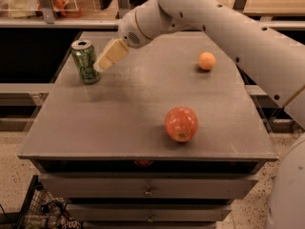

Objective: Pick green can

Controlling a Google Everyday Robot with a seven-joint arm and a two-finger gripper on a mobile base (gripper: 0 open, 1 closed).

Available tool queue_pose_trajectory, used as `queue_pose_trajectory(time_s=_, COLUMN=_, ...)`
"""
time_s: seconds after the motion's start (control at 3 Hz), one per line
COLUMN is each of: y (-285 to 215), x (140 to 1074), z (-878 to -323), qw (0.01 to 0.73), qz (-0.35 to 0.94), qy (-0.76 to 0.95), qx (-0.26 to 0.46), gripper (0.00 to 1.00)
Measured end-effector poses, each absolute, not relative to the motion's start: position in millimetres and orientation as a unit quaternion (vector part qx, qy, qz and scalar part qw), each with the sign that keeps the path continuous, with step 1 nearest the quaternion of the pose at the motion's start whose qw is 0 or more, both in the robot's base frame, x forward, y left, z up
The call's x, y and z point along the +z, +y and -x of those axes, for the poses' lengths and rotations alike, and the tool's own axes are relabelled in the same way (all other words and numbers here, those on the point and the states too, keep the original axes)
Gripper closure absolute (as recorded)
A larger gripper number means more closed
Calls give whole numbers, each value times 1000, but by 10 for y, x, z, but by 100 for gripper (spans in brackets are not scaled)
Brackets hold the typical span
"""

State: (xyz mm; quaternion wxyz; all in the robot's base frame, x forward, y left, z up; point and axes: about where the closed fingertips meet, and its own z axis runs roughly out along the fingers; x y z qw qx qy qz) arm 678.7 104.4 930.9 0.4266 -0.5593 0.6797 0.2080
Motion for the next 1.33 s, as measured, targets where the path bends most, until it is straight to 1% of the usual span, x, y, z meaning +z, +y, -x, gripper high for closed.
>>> queue_pose_trajectory(time_s=0.67, y=1453, x=9186, z=-6742, qw=413, qz=579, qy=664, qx=231, gripper=0)
queue_pose_trajectory(time_s=1.33, y=1730, x=9135, z=-6787, qw=413, qz=582, qy=645, qx=273, gripper=0)
